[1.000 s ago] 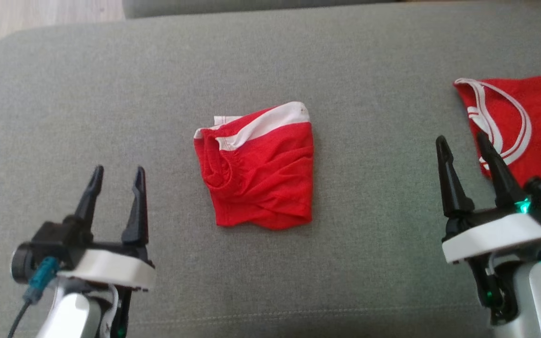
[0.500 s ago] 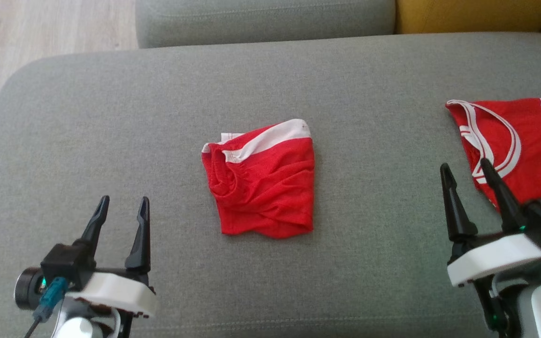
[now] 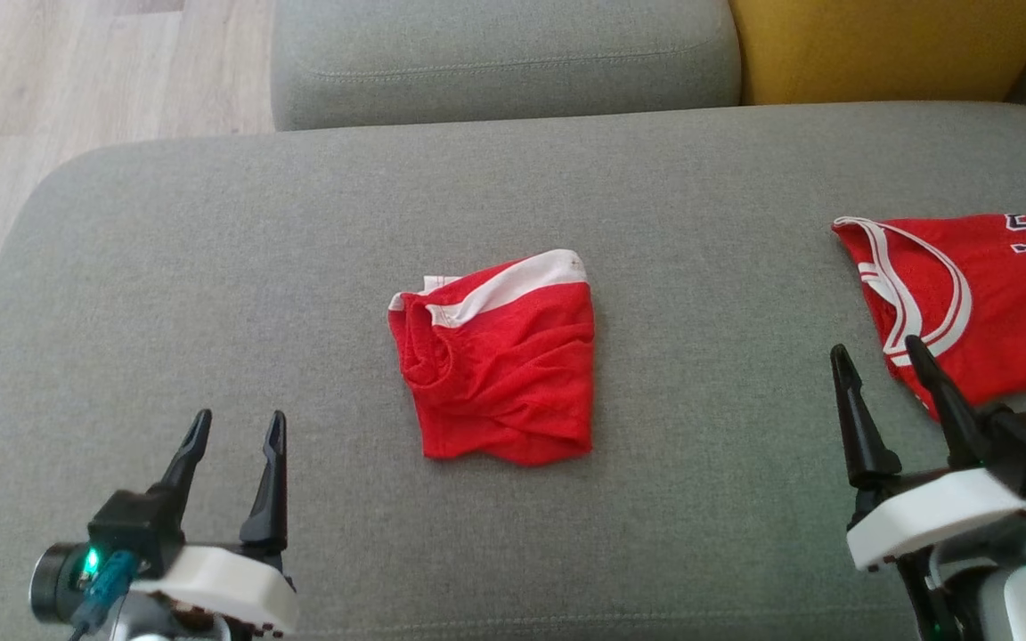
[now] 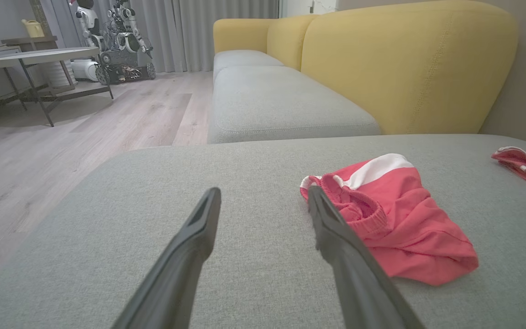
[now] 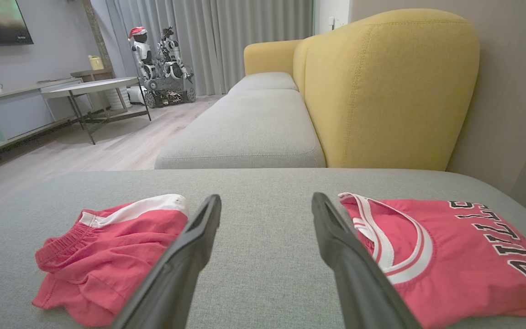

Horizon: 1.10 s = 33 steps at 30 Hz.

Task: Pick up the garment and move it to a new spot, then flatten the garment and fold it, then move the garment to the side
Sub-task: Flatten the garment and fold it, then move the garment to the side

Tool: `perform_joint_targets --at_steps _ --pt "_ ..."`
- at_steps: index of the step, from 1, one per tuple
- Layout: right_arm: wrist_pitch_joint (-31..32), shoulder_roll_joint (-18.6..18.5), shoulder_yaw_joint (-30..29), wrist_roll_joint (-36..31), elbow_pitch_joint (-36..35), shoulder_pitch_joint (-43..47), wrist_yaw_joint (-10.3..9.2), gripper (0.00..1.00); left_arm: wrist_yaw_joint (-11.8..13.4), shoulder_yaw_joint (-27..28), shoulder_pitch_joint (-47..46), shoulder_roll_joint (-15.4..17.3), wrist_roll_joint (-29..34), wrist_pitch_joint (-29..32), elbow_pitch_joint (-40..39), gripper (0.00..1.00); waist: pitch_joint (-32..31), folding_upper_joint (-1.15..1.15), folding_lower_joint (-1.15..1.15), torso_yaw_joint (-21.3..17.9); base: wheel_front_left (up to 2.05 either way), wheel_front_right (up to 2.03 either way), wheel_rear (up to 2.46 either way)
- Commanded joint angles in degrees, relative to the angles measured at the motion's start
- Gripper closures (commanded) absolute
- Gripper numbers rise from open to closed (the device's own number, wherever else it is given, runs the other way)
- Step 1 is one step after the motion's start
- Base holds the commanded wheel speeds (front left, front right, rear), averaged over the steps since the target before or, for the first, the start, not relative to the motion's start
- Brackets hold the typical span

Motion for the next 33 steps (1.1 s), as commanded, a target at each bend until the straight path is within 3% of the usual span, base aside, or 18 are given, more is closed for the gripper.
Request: perform_joint_targets --at_steps 1,33 --pt "0.1 -0.2 1.0 -0.2 -2.1 -1.1 -0.05 0.0 0.4 2.3 -2.0 1.5 0.0 -0.1 -2.1 0.0 0.0 0.0 0.0 0.0 0.0 0.0 0.0" --pt "0.6 0.2 0.5 0.3 -2.5 -1.9 -0.05 0.0 1.4 2.2 -2.9 1.9 -0.9 -0.4 -2.8 0.0 1.4 0.0 0.0 0.3 0.0 0.0 0.0"
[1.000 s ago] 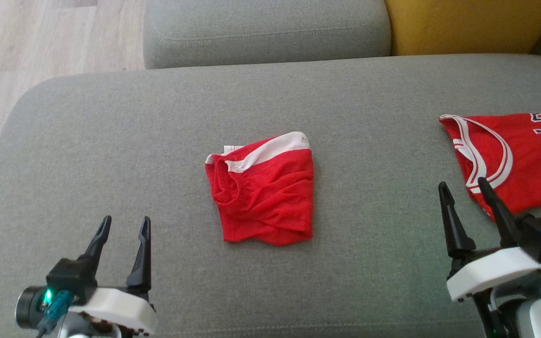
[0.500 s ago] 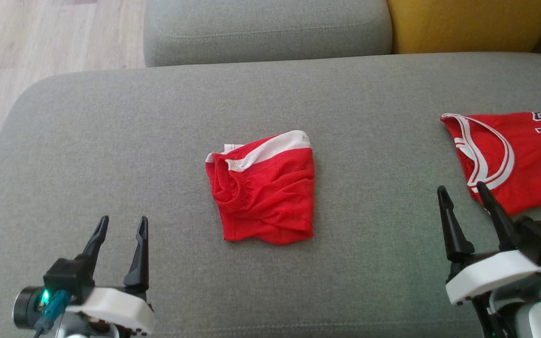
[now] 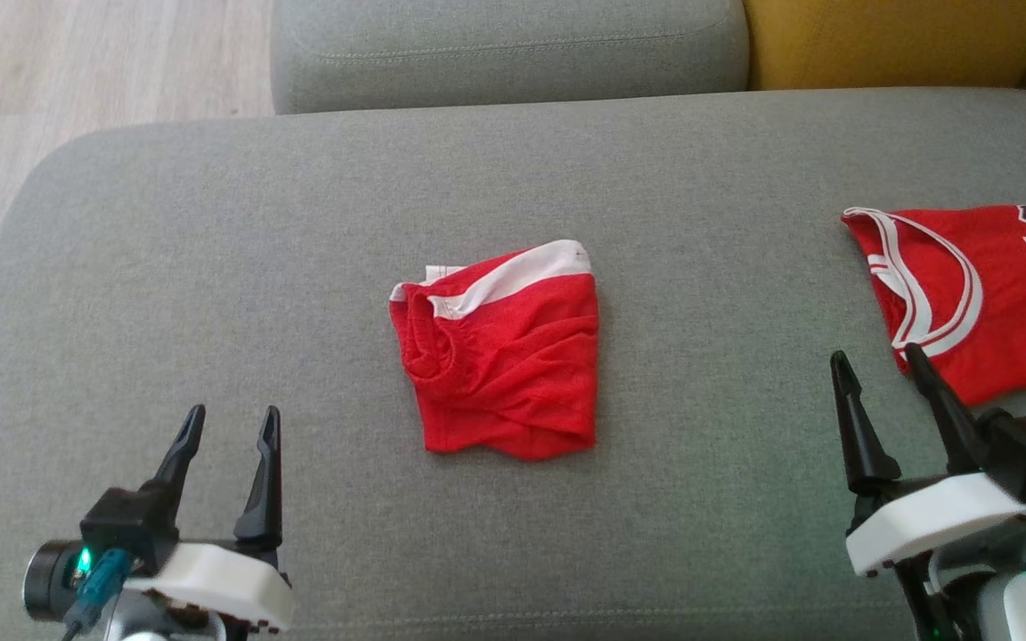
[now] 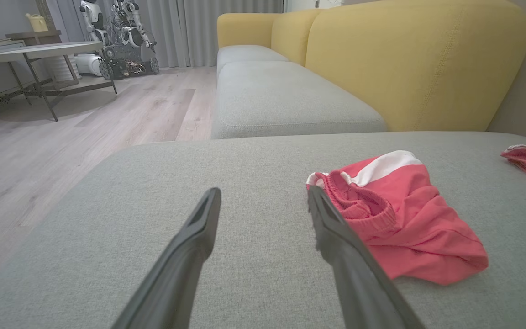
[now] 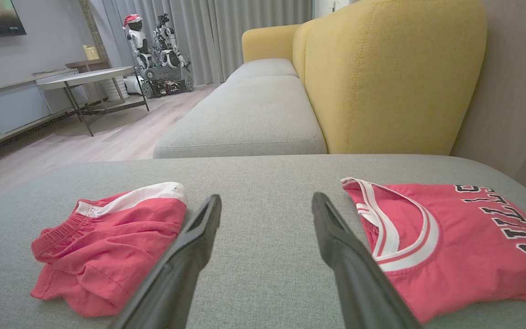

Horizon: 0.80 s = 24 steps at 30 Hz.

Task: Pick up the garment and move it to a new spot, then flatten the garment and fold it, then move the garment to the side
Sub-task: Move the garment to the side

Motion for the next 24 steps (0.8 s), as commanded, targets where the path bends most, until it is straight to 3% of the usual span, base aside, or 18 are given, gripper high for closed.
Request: perform_joint_targets --at_steps 1,14,24 --pt "0.0 -0.4 1.0 0.2 -2.3 -2.6 -0.04 0.0 0.4 2.2 -2.8 1.2 -0.3 -0.6 -2.2 0.0 0.0 0.0 0.0 0.0 0.0 0.0 0.0" --pt "0.1 -0.5 0.2 0.3 -1.4 -3.0 -0.04 0.0 0.5 1.7 -3.6 1.2 -0.5 -0.9 -2.4 0.0 0.5 0.0 0.0 1.1 0.0 0.0 0.0" --pt "0.6 -0.5 2.2 1.5 6.1 -9.0 -0.04 0.0 -1.1 0.7 -7.9 0.4 -0.2 -2.1 -2.2 0.0 4.4 0.0 0.0 7.4 0.0 0.0 0.0"
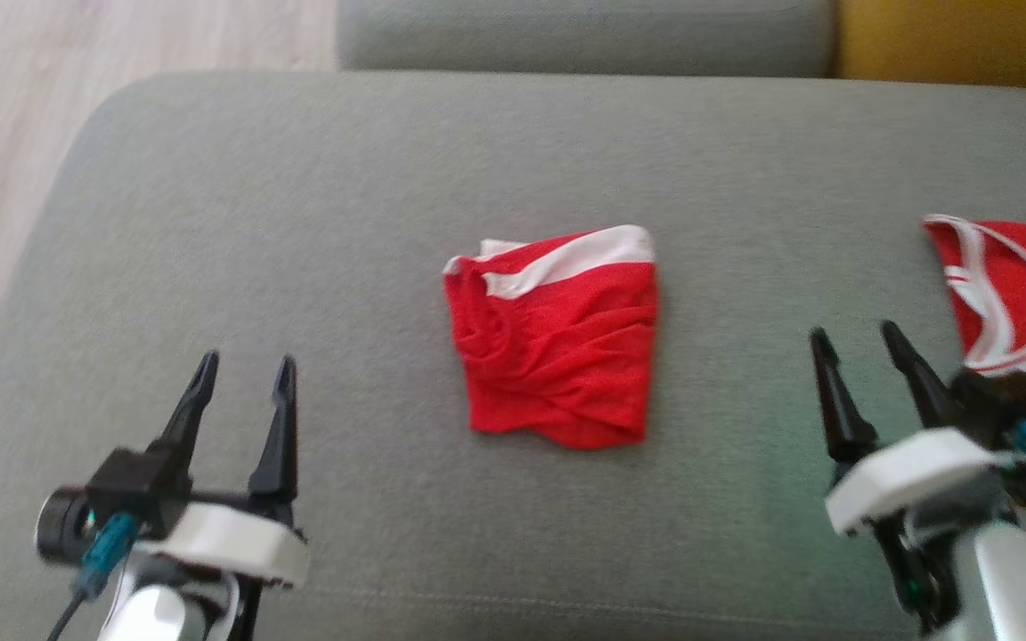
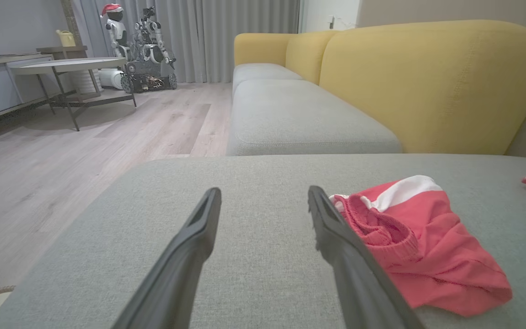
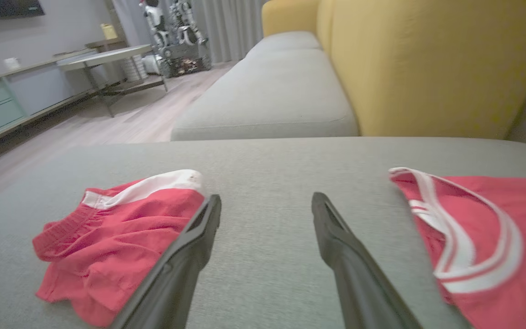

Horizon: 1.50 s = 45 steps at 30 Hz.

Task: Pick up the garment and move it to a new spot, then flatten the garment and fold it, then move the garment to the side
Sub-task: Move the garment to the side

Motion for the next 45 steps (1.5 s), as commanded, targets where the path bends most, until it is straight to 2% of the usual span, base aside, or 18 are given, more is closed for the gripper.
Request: perform_joint_targets --at_steps 1,10,18,19,20,21,22,28,32,39,45 --pt "0.2 -0.5 2.0 0.5 -0.2 -4.0 -0.05 0.0 -0.4 2.0 -4.1 0.4 -0.1 -0.7 -1.4 0.0 2.1 0.0 0.0 2.7 0.0 0.0 0.0" --pt "-0.7 1.0 7.9 2.5 18.6 -13.5 -0.05 0.0 -3.3 0.2 -10.8 -2.9 0.5 -2.1 1.9 0.0 6.1 0.0 0.0 9.8 0.0 0.0 0.0" --pt "-1.0 1.8 12.3 8.1 31.8 -18.2 -0.05 0.0 -4.3 1.0 -11.8 -4.6 1.0 -2.5 3.6 0.0 7.5 0.0 0.0 10.2 0.0 0.0 0.0" --pt "-0.8 1.8 13.1 8.7 32.7 -18.7 -0.05 0.51 -4.3 1.2 -11.8 -4.7 1.1 -2.5 3.6 0.0 7.6 0.0 0.0 9.9 0.0 0.0 0.0" --pt "-0.8 1.8 13.9 9.3 33.3 -19.1 -0.05 0.77 -4.4 1.5 -11.8 -4.7 1.3 -2.5 3.5 0.0 7.6 0.0 0.0 9.6 0.0 0.0 0.0" --pt "-0.8 1.8 13.9 9.3 33.3 -19.1 -0.05 0.77 -4.4 1.5 -11.8 -4.7 1.3 -2.5 3.5 0.0 7.6 0.0 0.0 9.6 0.0 0.0 0.0" --pt "-0.9 1.8 14.7 9.8 33.8 -19.4 -0.05 1.0 -4.6 1.7 -11.8 -4.7 1.4 -2.6 3.5 0.0 7.6 0.0 0.0 9.3 0.0 0.0 0.0" --pt "-1.9 1.5 19.1 11.0 34.6 -22.0 -0.05 1.0 -5.1 3.2 -11.4 -5.0 2.4 -2.6 2.7 0.0 7.9 0.0 0.0 6.1 0.0 0.0 0.0" --pt "-2.1 -0.7 21.7 10.7 33.2 -23.4 -0.05 1.0 -5.5 4.1 -11.2 -5.4 2.9 -2.6 2.0 0.0 8.3 0.0 0.0 3.2 0.0 0.0 0.0" --pt "1.0 -8.7 24.3 10.5 26.4 -23.6 -0.05 1.0 -6.2 5.2 -11.0 -5.9 3.8 -2.6 0.5 0.0 9.7 0.0 0.0 -4.0 0.0 0.0 0.0" --pt "5.4 -16.6 21.2 10.3 19.4 -23.9 -0.05 1.0 -7.1 5.6 -12.4 -5.7 4.9 -2.6 -0.5 0.0 12.5 0.0 0.0 -9.6 0.0 0.0 0.0"
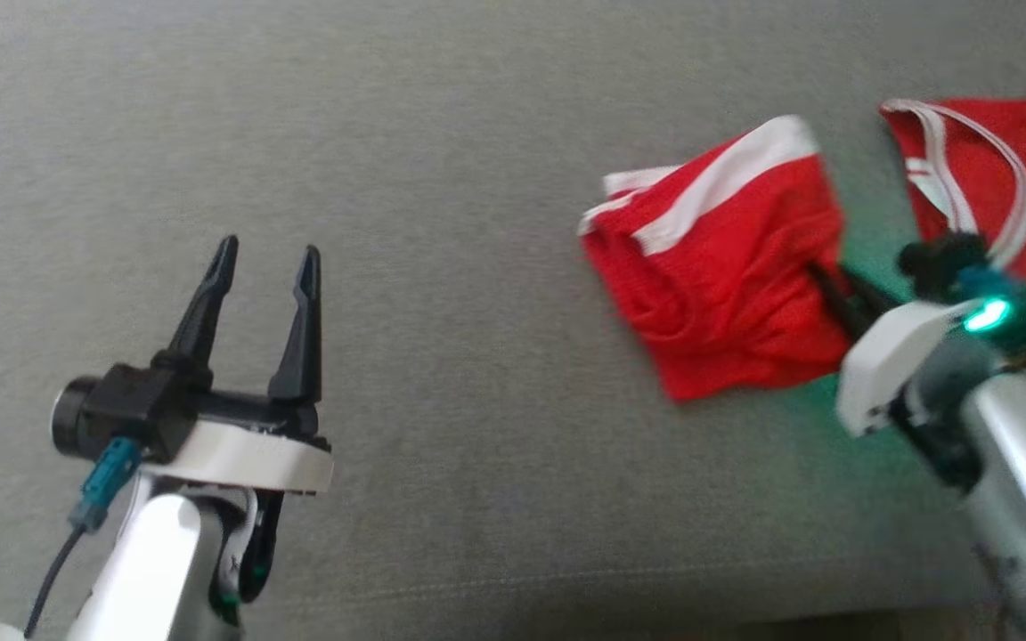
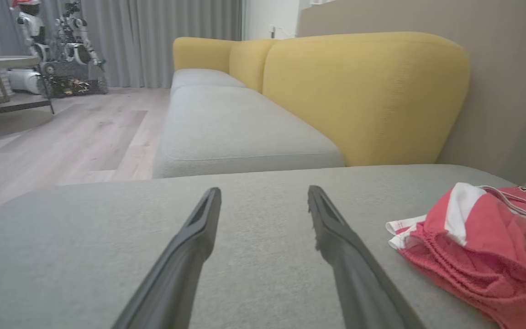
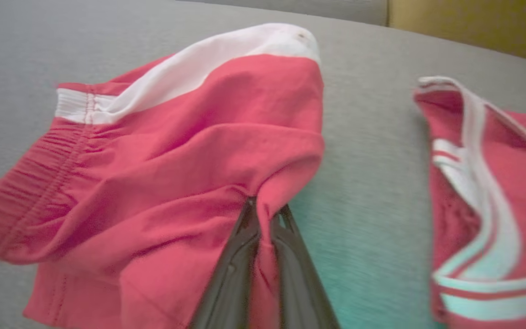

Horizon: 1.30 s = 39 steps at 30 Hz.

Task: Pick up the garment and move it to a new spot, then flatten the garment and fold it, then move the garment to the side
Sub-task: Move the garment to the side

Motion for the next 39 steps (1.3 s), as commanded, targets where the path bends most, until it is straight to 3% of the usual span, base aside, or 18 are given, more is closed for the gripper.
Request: perform_joint_targets --at_steps 1,8,13,22,28,30,31,33,34,39 --pt "0.9 -2.6 -0.9 -0.3 -3.1 -1.8 -0.05 1.0 -0.4 2.3 -3.5 0.9 0.8 -0.3 -2.3 0.0 2.6 0.0 0.0 -3.4 0.0 0.0 0.0" --pt "4.2 -10.5 -9.3 -0.4 -6.8 -5.1 -0.05 1.0 -1.4 2.2 -6.5 1.1 1.7 -0.3 -2.7 0.0 6.4 0.0 0.0 -6.4 0.0 0.0 0.0" --pt "4.9 -13.1 -16.5 0.0 -5.5 -7.9 -0.05 1.0 -1.8 2.0 -8.0 1.3 2.2 -0.3 -3.0 0.0 8.9 0.0 0.0 -7.0 0.0 0.0 0.0" --pt "4.6 -13.6 -24.7 -1.3 -3.3 -7.6 -0.05 1.0 -2.5 2.1 -9.8 1.8 2.4 -0.3 -3.3 0.0 12.7 0.0 0.0 -7.6 0.0 0.0 0.0" --pt "3.0 -10.5 -27.4 -4.0 -3.6 -6.8 -0.05 1.0 -2.7 2.3 -10.8 2.3 2.6 -0.3 -3.3 0.0 14.5 0.0 0.0 -8.4 0.0 0.0 0.0" --pt "2.3 -9.5 -28.0 -4.9 -3.2 -6.7 -0.05 0.74 -2.9 2.2 -11.3 2.4 2.6 -0.3 -3.3 0.0 14.8 0.0 0.0 -8.4 0.0 0.0 0.0" --pt "1.8 -8.9 -28.3 -5.0 -3.0 -6.7 -0.05 0.68 -3.0 2.2 -11.5 2.5 2.5 -0.3 -3.2 0.0 15.0 0.0 0.0 -8.4 0.0 0.0 0.0" --pt "1.1 -8.2 -28.5 -5.5 -2.5 -6.7 -0.05 0.46 -3.1 2.3 -11.8 2.6 2.5 -0.3 -3.1 0.0 15.2 0.0 0.0 -8.5 0.0 0.0 0.0" --pt "0.7 -7.7 -28.7 -5.6 -2.3 -6.8 -0.05 0.0 -3.2 2.3 -11.9 2.7 2.5 -0.3 -3.1 0.0 15.2 0.0 0.0 -8.5 0.0 0.0 0.0" --pt "-0.7 -4.8 -31.1 -7.3 -2.4 -6.1 -0.05 0.0 -3.1 2.5 -11.5 3.0 2.4 -0.3 -2.5 0.0 13.9 0.0 0.0 -8.7 0.0 0.0 0.0"
